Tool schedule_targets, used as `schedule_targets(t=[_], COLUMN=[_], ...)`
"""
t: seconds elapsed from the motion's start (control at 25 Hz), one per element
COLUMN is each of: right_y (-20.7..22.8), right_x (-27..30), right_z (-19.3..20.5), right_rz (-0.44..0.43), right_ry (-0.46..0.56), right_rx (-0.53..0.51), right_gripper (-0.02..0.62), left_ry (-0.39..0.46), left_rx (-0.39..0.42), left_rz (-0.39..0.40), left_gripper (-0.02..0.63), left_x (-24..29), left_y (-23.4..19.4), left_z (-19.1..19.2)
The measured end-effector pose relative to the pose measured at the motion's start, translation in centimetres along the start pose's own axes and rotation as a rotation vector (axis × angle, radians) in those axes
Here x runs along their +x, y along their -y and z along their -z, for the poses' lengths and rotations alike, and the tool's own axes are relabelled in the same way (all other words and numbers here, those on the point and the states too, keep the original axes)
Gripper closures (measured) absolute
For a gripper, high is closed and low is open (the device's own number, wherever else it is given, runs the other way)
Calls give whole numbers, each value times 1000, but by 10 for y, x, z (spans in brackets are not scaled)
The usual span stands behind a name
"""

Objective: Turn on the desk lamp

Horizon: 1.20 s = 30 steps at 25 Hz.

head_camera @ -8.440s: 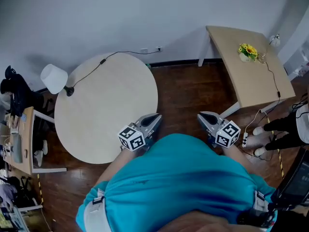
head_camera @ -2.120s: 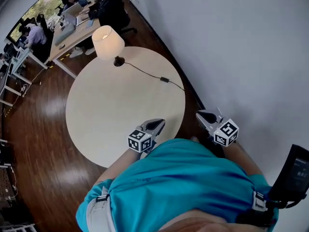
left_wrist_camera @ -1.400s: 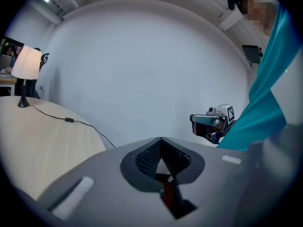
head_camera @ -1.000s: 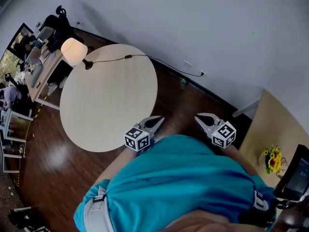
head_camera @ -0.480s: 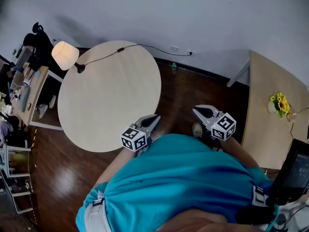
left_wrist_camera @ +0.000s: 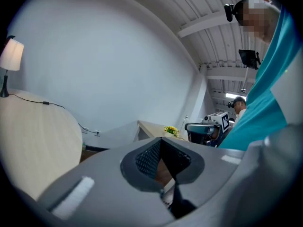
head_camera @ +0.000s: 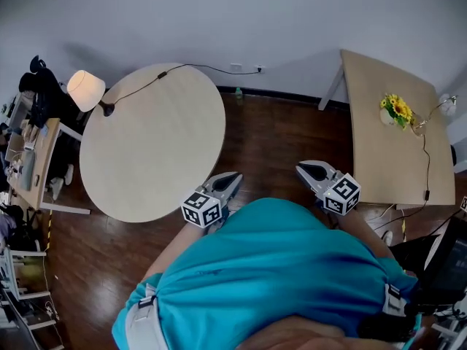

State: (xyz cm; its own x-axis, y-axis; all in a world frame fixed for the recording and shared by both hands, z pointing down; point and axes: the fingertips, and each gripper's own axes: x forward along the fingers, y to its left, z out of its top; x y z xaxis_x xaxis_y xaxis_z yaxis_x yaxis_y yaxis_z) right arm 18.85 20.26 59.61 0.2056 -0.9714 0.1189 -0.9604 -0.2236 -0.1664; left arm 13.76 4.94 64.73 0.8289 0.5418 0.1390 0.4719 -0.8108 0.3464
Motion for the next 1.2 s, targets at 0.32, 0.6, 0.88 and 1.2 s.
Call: schedule_targets(t=[0.32,0.6,0.88,1.2], right_y=[-47,-98,-207,-336], right_x=[-151,-212,-167,-102], right_z=[39,68,52,58], right_rz=[-8,-7,-6,99], right_ry=[22,35,39,71], right_rx=[-16,29,-30,26], right_gripper=[593,594,592,593], left_ry=[0,7,75,-5], left_rx=[-50,-41,-19,24], left_rz=[-14,-48,-39,39], left_gripper=[502,502,502,502], left_x=[19,-25,-146,-302], left_y=[135,209,200,171], left_z=[53,78,70,96])
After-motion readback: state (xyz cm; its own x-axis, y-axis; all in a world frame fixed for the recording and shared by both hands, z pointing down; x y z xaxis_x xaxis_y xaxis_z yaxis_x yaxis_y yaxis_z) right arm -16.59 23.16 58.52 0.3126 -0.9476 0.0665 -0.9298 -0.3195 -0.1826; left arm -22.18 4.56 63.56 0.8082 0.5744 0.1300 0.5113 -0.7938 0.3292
